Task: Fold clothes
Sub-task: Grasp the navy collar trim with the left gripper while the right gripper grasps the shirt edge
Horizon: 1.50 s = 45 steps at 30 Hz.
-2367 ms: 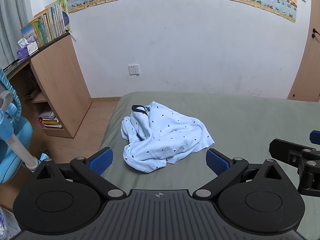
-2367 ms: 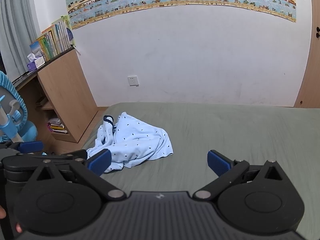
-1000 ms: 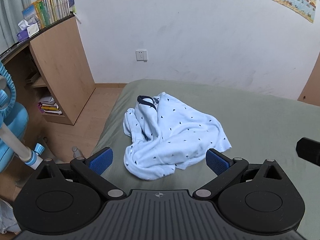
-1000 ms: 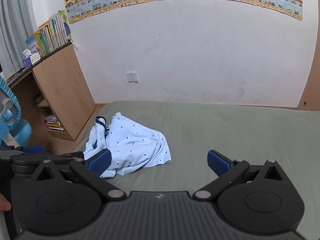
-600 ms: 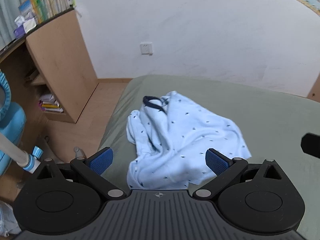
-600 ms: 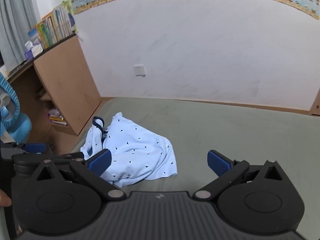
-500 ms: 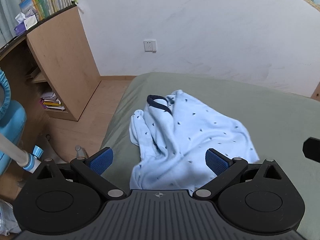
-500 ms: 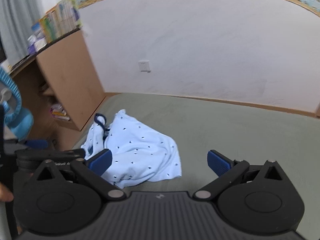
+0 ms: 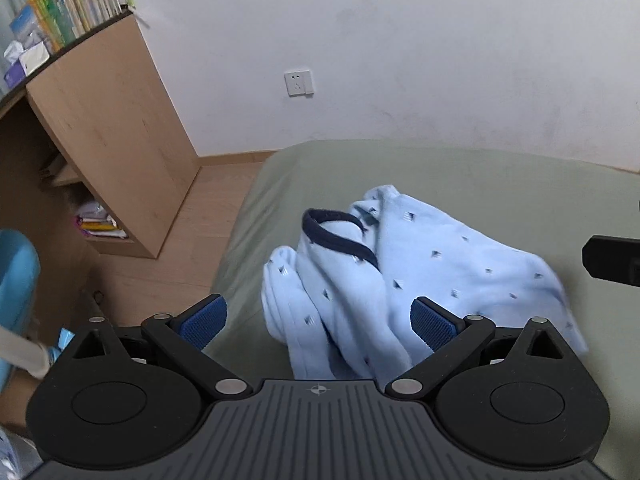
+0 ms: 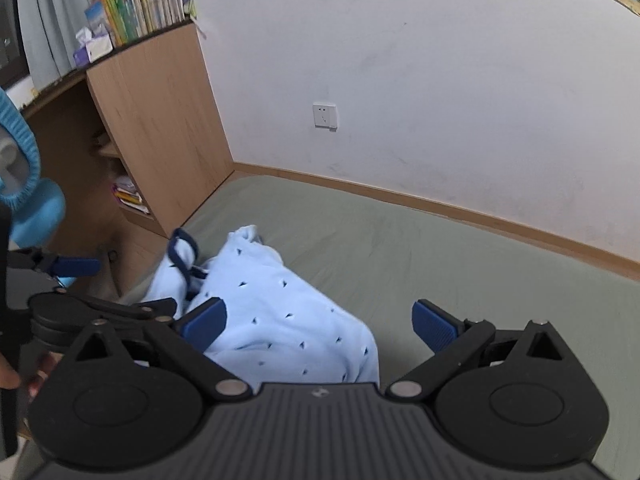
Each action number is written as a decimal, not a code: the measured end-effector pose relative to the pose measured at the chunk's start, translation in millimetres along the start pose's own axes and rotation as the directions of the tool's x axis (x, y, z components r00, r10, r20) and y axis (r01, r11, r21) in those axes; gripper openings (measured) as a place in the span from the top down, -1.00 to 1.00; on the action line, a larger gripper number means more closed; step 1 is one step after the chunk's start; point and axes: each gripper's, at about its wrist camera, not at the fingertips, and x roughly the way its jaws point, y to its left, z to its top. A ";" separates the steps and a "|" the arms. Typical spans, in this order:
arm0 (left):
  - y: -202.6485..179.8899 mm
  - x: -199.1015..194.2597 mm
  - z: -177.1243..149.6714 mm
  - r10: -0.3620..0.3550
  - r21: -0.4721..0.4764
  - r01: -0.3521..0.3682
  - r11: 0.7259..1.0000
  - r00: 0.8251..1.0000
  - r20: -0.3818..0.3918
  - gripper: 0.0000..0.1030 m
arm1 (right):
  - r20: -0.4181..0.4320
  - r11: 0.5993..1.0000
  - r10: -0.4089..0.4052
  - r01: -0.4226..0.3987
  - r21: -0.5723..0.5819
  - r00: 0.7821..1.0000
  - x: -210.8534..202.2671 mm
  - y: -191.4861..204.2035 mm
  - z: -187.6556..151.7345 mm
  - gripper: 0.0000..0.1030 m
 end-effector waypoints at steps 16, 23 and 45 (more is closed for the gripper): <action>16.4 30.7 5.3 -0.106 -0.074 0.101 0.992 0.992 -0.074 0.66 | -0.003 0.998 0.066 -0.066 0.005 0.998 49.8 -10.5 16.3 -0.95; 13.6 -5.9 -1.7 -0.145 -0.066 0.143 0.987 0.989 -0.024 0.71 | 0.000 0.987 0.156 -0.156 -0.030 0.988 52.5 -5.4 19.9 -0.89; 0.5 21.5 4.3 -0.095 -0.046 0.092 0.995 0.994 -0.053 0.33 | -0.203 0.962 0.251 -0.268 -0.057 0.946 133.7 42.5 55.4 -0.51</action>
